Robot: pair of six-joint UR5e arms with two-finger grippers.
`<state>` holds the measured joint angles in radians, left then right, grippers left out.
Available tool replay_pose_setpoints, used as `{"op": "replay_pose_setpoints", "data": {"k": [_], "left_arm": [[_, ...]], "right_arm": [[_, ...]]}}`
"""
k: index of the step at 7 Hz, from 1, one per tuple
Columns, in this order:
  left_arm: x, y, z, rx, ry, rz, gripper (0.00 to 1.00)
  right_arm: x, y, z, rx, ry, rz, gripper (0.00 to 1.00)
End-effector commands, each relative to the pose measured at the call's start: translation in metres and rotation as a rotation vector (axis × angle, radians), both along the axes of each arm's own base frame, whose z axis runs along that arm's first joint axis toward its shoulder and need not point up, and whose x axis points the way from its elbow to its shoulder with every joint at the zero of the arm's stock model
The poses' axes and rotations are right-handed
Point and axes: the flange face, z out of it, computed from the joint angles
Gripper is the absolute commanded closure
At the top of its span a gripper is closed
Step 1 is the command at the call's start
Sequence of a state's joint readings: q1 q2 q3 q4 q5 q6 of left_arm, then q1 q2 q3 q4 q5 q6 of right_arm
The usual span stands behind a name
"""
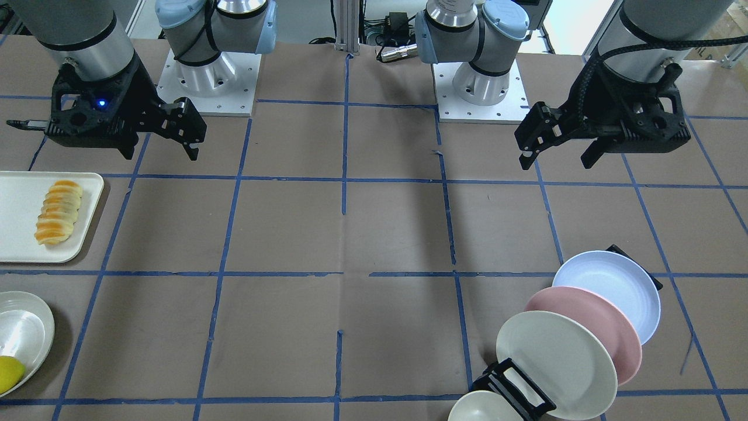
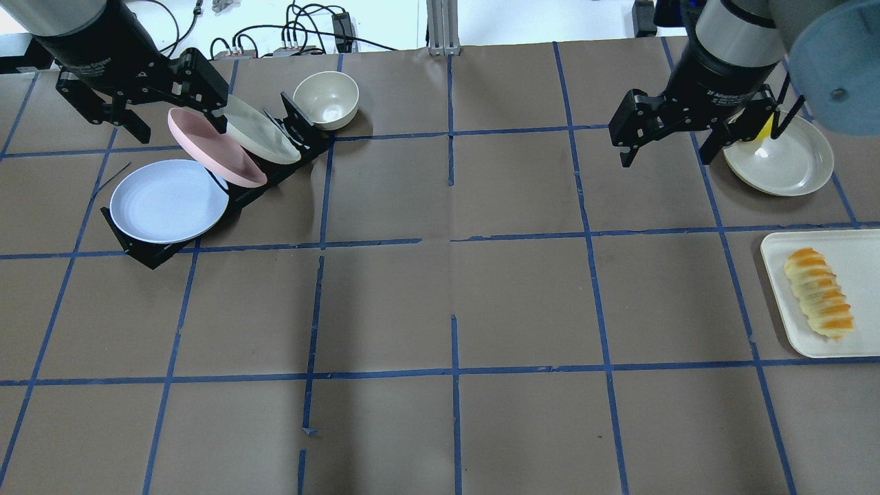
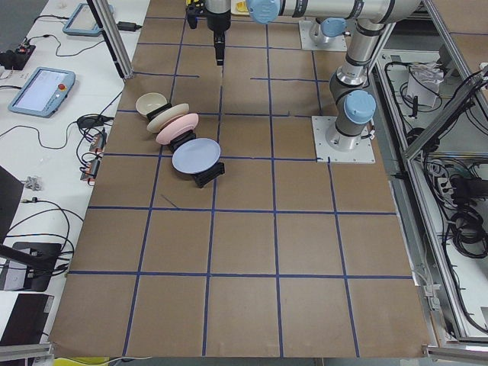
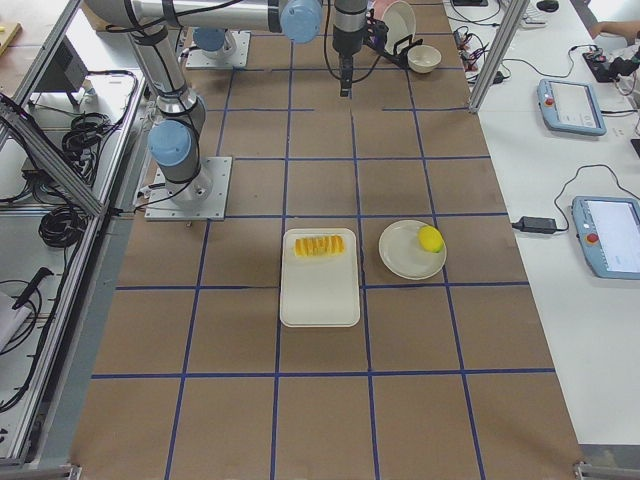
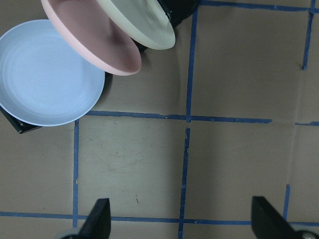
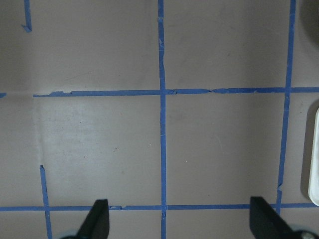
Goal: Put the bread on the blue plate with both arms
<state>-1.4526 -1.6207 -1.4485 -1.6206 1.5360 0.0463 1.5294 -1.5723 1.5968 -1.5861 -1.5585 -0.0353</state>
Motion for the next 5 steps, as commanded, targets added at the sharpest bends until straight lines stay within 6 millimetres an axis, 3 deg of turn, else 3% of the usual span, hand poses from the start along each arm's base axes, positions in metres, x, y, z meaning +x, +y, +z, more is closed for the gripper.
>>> {"op": "replay_pose_setpoints", "data": {"k": [1,4,5], "left_arm": [[0.0,0.001,0.0,0.0,0.0,0.002,0.0],[0.001,0.002,0.003,-0.007,-0.002,-0.004,0.0],[0.001,0.003,0.001,-0.002,-0.001,-0.004,0.0]], "right_arm": [[0.0,0.0,0.0,0.002,-0.002,0.0,0.0],[-0.009,-0.004,0.0,-0.014,-0.007,0.008,0.0],[-0.047,-0.015,-0.011,-0.065,-0.01,0.111,0.0]]}}
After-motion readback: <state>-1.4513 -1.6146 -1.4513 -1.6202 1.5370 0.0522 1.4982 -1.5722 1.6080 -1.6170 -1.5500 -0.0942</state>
